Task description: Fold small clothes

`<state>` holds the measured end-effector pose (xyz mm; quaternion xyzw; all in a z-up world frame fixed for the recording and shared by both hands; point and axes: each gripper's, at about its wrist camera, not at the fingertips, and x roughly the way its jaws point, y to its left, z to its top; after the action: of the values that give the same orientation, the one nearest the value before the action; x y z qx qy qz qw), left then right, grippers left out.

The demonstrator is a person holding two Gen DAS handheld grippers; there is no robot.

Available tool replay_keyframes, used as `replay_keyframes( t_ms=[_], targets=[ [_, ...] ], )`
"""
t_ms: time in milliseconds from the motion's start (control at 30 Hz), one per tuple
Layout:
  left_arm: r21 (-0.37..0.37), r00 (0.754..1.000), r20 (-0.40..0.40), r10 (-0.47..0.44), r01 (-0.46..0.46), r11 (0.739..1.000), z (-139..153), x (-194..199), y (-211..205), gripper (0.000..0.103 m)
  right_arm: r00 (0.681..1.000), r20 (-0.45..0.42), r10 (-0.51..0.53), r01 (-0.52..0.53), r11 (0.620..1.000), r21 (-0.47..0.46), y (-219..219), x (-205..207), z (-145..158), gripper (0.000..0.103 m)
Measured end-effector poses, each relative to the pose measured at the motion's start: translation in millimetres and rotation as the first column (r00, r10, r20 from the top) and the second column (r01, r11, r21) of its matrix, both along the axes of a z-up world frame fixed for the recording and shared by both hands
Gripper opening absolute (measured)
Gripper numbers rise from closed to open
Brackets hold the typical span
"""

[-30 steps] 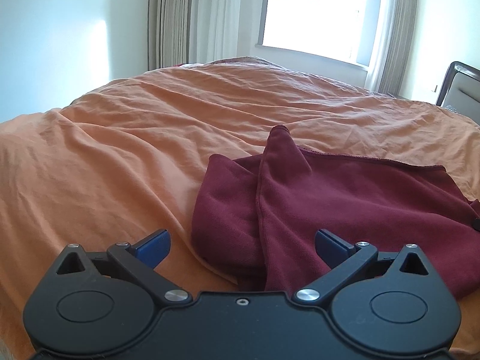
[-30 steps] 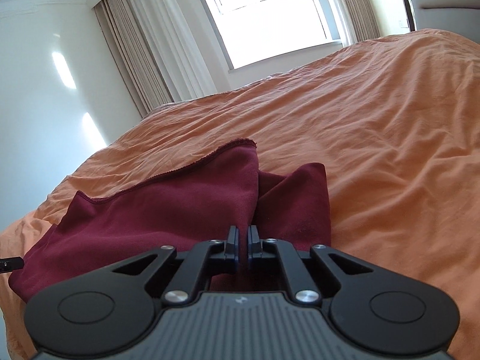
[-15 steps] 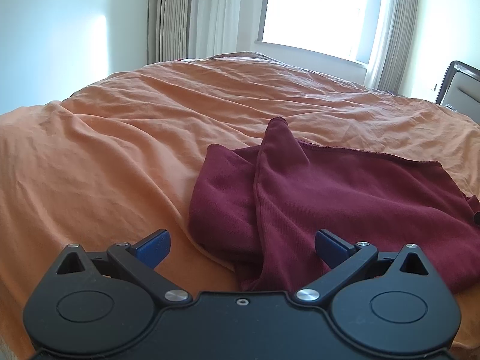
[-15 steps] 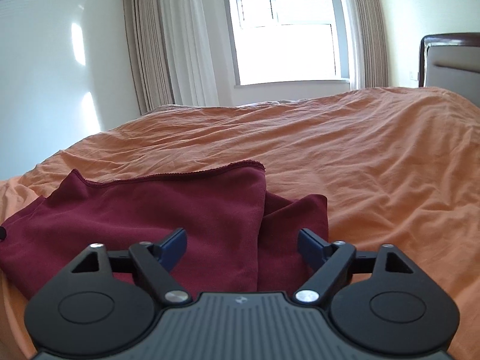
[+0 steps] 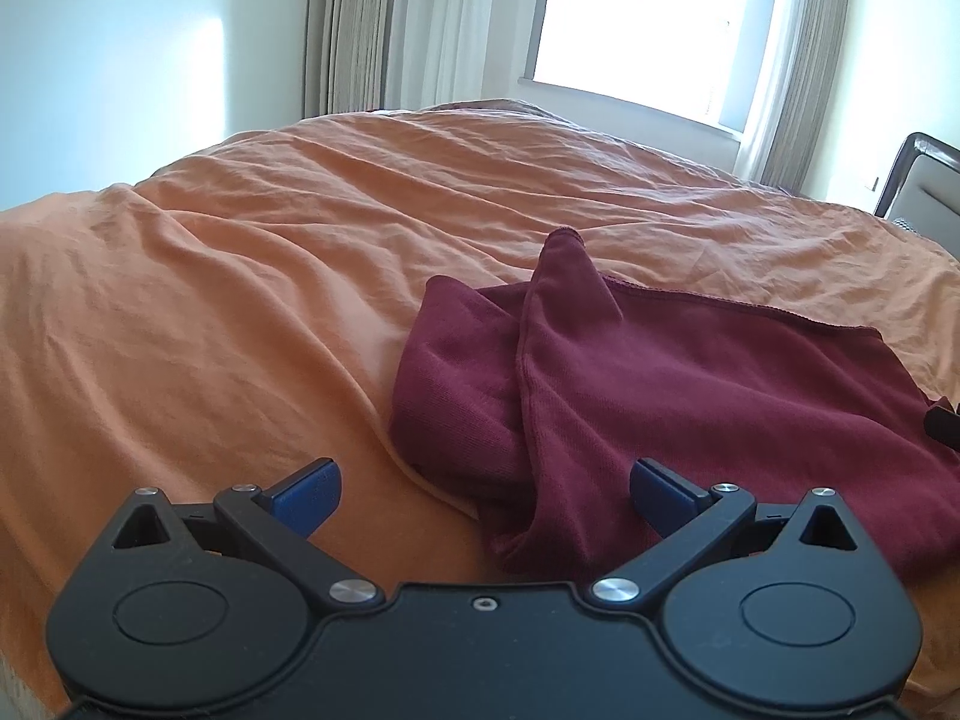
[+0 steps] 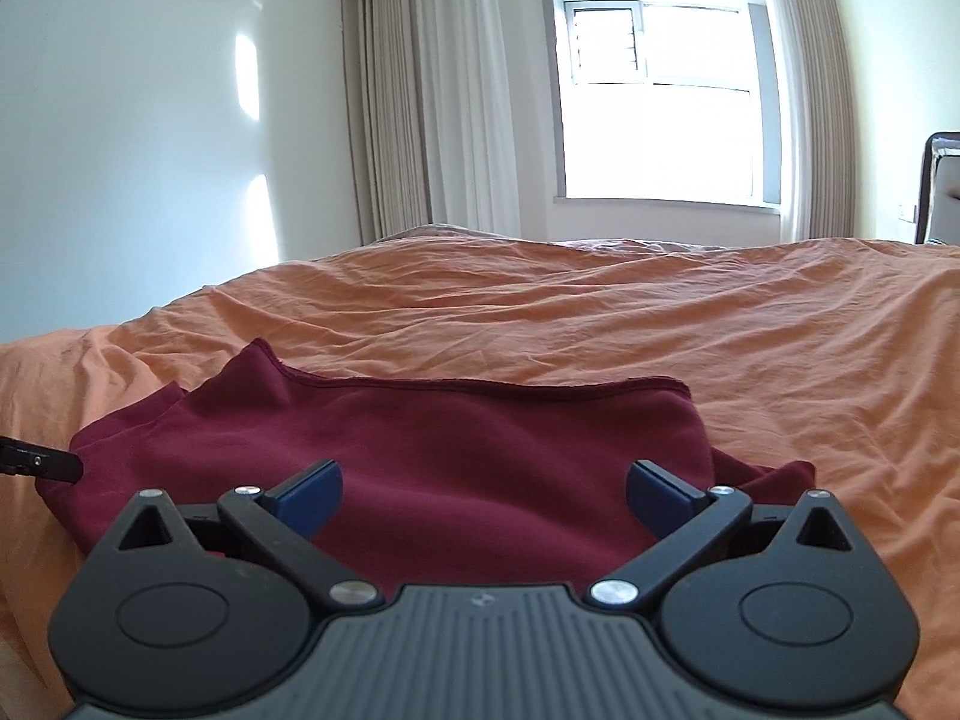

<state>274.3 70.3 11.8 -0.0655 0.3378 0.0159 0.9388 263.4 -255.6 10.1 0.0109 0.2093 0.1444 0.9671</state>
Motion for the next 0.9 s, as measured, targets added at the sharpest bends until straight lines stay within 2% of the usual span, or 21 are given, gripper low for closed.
replay_keyframes(
  t_ms=[167, 333, 467, 567, 667, 900],
  targets=[
    [-0.010, 1.000, -0.002, 0.013, -0.013, 1.000, 1.3, -7.5, 3.5, 0.102, 0.999, 0.008, 0.031, -0.031, 0.999, -0.045, 30.0, 9.6, -2.0, 0.103],
    [-0.028, 1.000, -0.002, 0.028, -0.028, 0.999, -0.1, -12.9, 7.7, 0.102, 0.998, 0.067, -0.014, 0.022, 0.992, -0.123, 53.3, 17.0, -11.2, 0.103],
    [-0.065, 0.999, -0.011, 0.047, -0.047, 0.997, -3.9, -12.7, 11.2, 0.102, 0.997, 0.073, -0.008, 0.019, 0.987, -0.157, 66.6, 24.0, -22.2, 0.103],
    [-0.079, 0.999, -0.017, 0.051, -0.052, 0.995, -7.9, -12.0, 11.5, 0.102, 0.999, 0.042, -0.001, 0.009, 0.981, -0.193, 74.5, 30.8, -33.5, 0.103],
    [-0.090, 0.998, -0.021, 0.052, -0.054, 0.994, -12.1, -11.5, 12.1, 0.102, 0.999, -0.035, -0.002, -0.006, 0.976, -0.218, 78.6, 41.3, -47.1, 0.103],
    [-0.130, 0.997, -0.017, 0.074, -0.076, 0.989, -20.2, -12.9, 15.6, 0.102, 0.997, -0.080, 0.012, -0.026, 0.985, -0.168, 71.9, 46.1, -59.7, 0.103]
  ],
)
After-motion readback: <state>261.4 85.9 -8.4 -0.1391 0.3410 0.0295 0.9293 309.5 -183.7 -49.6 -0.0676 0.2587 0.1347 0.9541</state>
